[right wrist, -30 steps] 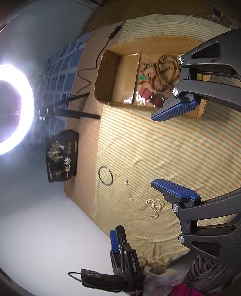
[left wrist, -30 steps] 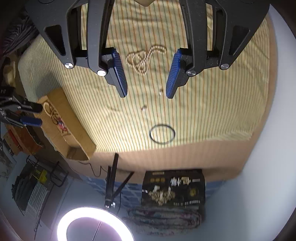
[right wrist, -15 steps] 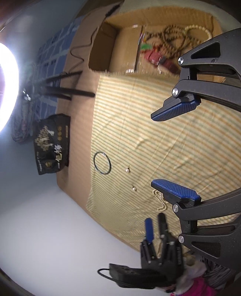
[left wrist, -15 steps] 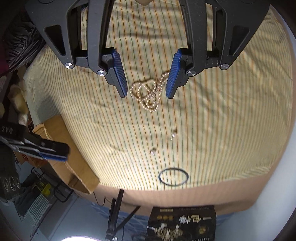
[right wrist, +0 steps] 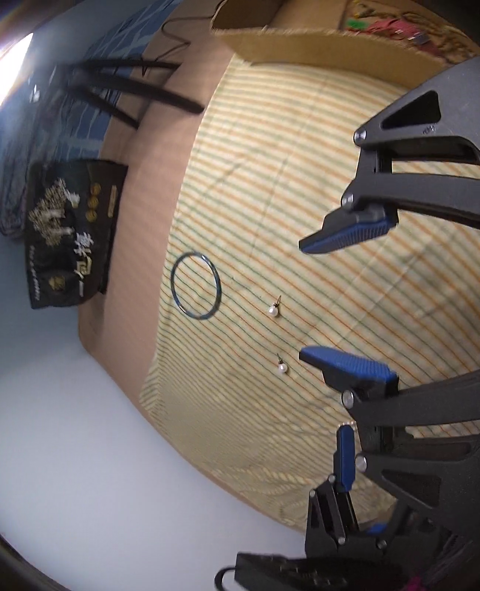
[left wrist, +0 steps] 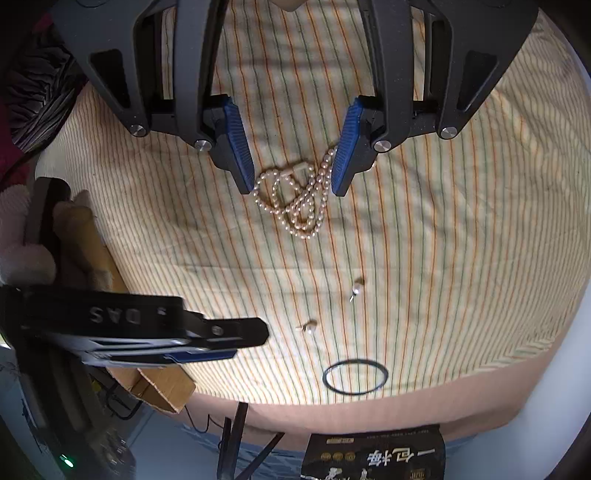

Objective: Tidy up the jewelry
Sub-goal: 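Close left tool on the pearl necklace while right tool grips a pearl earring, then carry the necklace in left tool while right tool carries the earring to the box, then open left tool over the box while right tool releases the earring into it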

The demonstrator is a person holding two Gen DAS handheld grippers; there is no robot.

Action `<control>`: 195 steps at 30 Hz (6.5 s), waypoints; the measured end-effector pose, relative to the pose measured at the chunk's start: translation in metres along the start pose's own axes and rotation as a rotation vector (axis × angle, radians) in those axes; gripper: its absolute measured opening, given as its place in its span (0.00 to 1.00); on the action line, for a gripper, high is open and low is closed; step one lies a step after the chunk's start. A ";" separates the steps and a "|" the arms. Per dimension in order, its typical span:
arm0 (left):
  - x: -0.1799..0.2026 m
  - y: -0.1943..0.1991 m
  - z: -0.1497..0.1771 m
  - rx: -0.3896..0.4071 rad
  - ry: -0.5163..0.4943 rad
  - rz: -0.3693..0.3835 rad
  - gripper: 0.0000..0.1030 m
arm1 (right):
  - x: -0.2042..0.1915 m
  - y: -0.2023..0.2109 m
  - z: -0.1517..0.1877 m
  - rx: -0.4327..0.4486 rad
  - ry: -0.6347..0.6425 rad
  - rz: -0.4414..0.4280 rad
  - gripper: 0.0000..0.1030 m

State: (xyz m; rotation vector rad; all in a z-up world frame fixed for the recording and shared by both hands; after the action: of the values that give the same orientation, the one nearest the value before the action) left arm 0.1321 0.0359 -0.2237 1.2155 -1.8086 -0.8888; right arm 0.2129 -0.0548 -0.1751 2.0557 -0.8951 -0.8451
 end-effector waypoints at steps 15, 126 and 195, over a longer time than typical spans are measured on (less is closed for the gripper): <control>-0.010 -0.029 0.000 -0.026 -0.034 -0.081 0.30 | -0.006 -0.041 -0.002 -0.029 0.074 0.004 0.40; 0.211 0.048 -0.156 0.348 -0.112 0.298 0.05 | 0.181 0.196 0.029 0.267 -0.207 0.300 0.07; 0.219 -0.007 -0.121 0.201 -0.197 0.149 0.39 | 0.230 0.184 0.018 0.219 -0.336 0.379 0.71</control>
State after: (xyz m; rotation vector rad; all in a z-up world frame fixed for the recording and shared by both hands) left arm 0.1861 -0.1887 -0.1274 1.1283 -2.1595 -0.7782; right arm 0.2652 -0.3345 -0.0977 1.8578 -1.5650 -0.9250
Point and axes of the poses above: each gripper's, at about its wrist camera, not at the fingertips, and y roughly against the way its jaws point, x to its right, z to its underside, the point moved 6 cm from there along -y, roughly the way its jaws point, and after that the axes turned 6 degrees about x, right-handed, at the moved point
